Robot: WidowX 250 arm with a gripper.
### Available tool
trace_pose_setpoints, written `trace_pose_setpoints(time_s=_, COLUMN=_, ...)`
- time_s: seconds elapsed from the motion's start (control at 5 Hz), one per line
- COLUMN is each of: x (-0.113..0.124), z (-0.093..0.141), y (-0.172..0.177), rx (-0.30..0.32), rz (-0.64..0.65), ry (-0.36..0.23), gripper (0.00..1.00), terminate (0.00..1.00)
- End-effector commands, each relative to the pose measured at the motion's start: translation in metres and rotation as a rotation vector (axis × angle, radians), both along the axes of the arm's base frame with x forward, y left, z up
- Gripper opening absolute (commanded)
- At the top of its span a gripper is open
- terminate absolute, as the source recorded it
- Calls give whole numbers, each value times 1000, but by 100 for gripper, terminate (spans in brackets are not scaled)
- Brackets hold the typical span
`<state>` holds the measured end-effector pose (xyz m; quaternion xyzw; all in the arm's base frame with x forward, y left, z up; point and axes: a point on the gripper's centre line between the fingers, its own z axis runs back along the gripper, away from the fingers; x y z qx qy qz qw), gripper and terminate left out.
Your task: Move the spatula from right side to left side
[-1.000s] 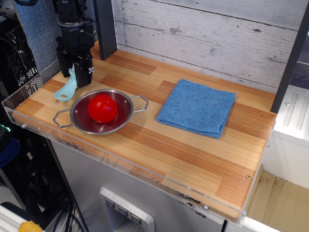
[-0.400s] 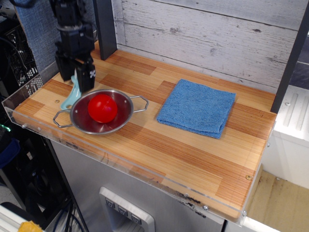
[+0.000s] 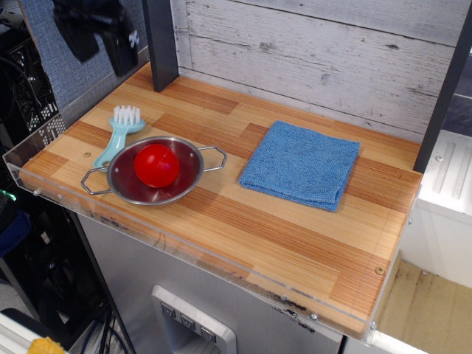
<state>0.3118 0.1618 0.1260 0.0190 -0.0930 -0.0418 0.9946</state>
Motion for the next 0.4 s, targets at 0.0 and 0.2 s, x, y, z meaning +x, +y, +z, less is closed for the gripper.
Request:
trace_pose_setpoints(time_s=0.0, x=7, z=28, y=-33, rx=36, rz=-29, ry=-2, gripper=100, terminate=0)
trace_pose_setpoints(time_s=0.2, x=7, z=27, y=-38, rx=40, rz=-38, ry=5, gripper=100, terminate=0)
